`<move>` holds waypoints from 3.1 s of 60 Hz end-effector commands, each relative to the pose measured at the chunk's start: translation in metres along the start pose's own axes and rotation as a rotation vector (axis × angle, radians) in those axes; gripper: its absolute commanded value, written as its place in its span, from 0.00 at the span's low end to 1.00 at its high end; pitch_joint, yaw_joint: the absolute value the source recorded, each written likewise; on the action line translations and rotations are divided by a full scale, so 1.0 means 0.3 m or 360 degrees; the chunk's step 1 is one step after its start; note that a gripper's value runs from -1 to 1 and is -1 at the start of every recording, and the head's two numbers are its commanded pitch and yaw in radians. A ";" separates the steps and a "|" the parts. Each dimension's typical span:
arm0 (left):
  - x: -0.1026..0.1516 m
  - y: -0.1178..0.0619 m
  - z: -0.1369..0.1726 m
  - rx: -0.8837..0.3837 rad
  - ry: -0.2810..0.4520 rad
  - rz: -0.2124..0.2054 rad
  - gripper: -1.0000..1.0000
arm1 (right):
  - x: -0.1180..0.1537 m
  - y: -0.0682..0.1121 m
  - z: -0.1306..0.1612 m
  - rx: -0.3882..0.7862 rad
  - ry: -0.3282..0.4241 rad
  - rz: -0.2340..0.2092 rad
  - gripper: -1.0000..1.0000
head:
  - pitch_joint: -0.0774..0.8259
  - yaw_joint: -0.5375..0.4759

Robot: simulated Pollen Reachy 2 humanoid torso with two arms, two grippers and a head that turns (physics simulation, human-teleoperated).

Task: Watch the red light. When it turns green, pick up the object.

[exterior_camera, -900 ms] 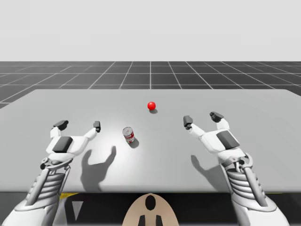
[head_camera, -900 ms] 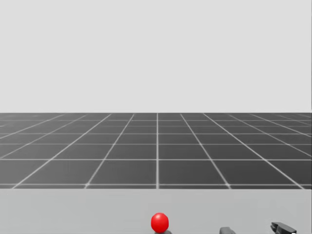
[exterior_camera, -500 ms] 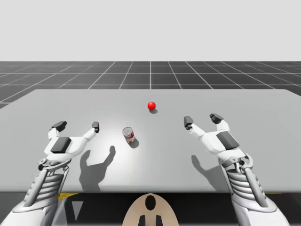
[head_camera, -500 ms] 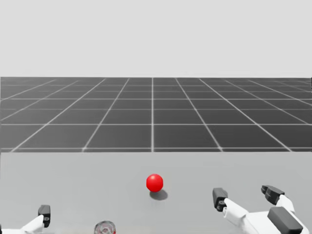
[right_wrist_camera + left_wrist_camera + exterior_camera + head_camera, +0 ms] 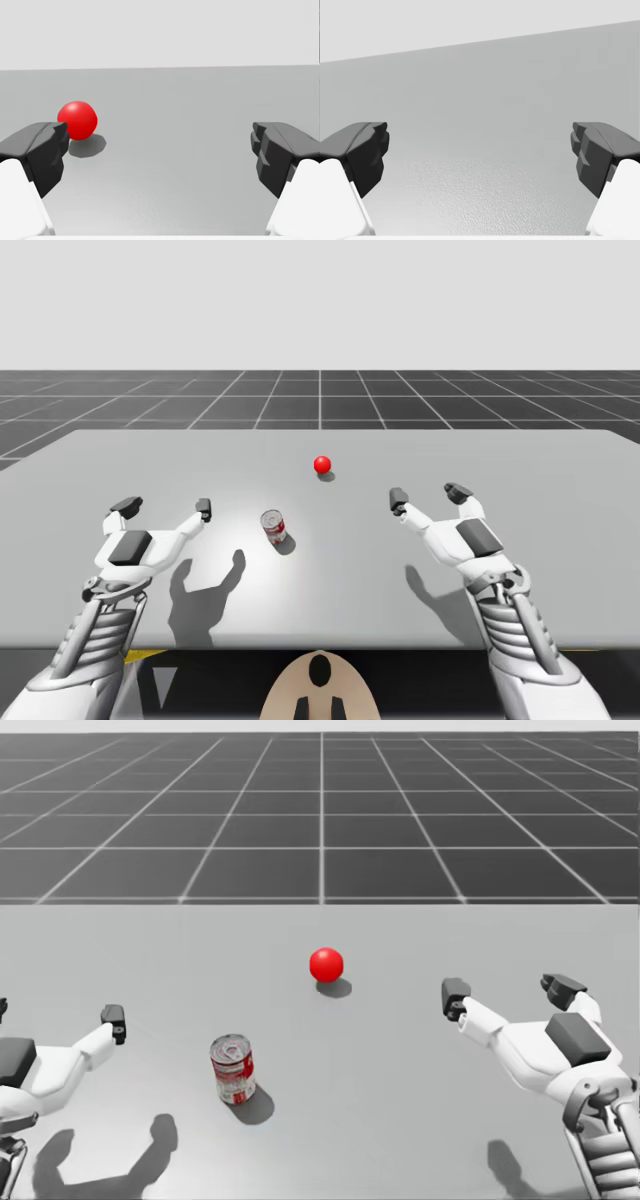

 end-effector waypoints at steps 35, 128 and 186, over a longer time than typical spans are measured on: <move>0.001 -0.001 0.000 0.0000 -0.0013 -0.0008 0.00 | -0.005 0.007 -0.002 -0.0005 -0.0006 -0.0001 0.00 | 0.55 0.53; -0.001 -0.006 0.002 0.0000 -0.0008 -0.0022 0.00 | -0.009 0.014 0.001 0.0003 -0.0002 0.0015 0.00 | 0.56 0.52; -0.002 -0.006 0.001 -0.0002 -0.0006 -0.0027 0.00 | -0.014 0.019 -0.001 -0.0001 -0.0007 0.0046 0.00 | 0.56 0.52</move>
